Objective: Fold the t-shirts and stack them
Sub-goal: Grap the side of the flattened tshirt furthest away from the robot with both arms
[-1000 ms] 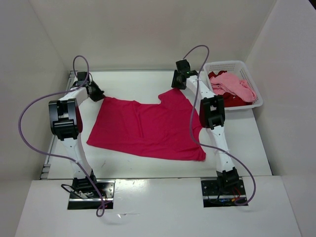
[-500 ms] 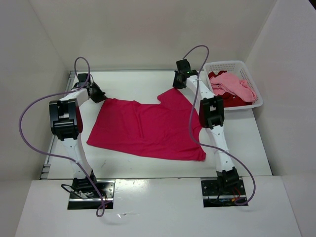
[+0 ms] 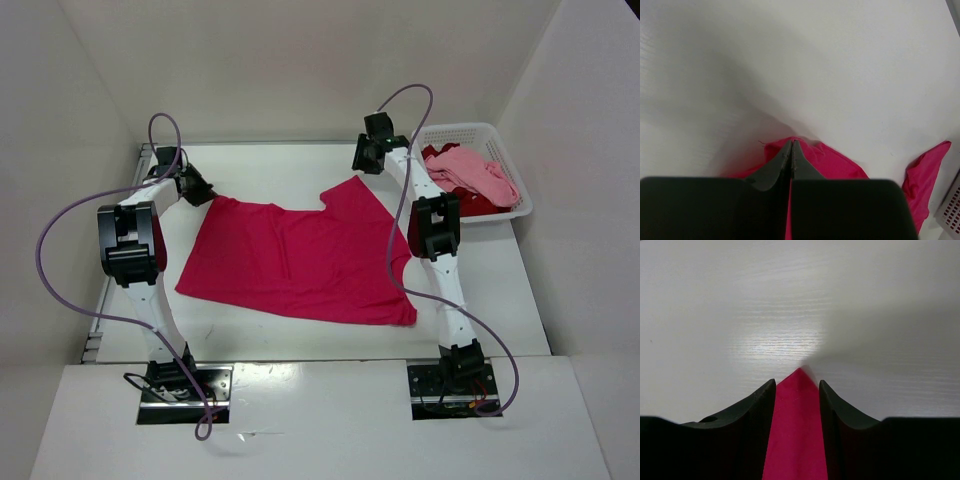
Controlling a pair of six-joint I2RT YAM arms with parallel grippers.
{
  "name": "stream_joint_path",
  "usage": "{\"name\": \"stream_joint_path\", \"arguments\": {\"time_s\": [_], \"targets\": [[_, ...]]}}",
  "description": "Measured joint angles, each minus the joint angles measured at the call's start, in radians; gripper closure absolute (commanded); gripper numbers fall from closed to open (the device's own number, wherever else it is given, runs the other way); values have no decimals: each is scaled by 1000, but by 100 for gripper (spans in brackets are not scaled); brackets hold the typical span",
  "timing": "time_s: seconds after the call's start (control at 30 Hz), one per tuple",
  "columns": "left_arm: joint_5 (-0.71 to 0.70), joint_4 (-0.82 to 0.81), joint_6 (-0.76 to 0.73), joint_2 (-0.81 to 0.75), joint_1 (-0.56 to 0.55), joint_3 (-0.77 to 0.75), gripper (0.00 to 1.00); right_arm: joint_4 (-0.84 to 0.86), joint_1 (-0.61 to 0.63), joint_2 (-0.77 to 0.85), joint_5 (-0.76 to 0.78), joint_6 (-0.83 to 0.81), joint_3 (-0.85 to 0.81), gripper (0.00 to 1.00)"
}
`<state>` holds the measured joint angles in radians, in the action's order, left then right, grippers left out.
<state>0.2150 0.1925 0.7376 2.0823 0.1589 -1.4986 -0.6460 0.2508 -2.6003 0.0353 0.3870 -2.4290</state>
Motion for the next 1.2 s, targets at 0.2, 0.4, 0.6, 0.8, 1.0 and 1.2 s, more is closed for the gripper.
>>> {"name": "stream_joint_path", "arguments": {"time_s": [0.2,0.4,0.6,0.8,1.0,1.2], "targets": [[0,0,0,0,0,0,100,0,0,-24,-32,0,0,54],[0,0,0,0,0,0,100,-5,0,-65,-75,-1,-34,60],[3,0,1,0,0,0,100,-16,0,-81,-95,0,-52,100],[8,-1,3,0,0,0,100,-37,-2,-83,-103,16,-71,100],[11,-5,1,-9,0,11,100,-13,-7,185,-124,32,281,100],[19,-6,-2,-40,3,51,100,106,-10,671,-149,89,829,100]]}}
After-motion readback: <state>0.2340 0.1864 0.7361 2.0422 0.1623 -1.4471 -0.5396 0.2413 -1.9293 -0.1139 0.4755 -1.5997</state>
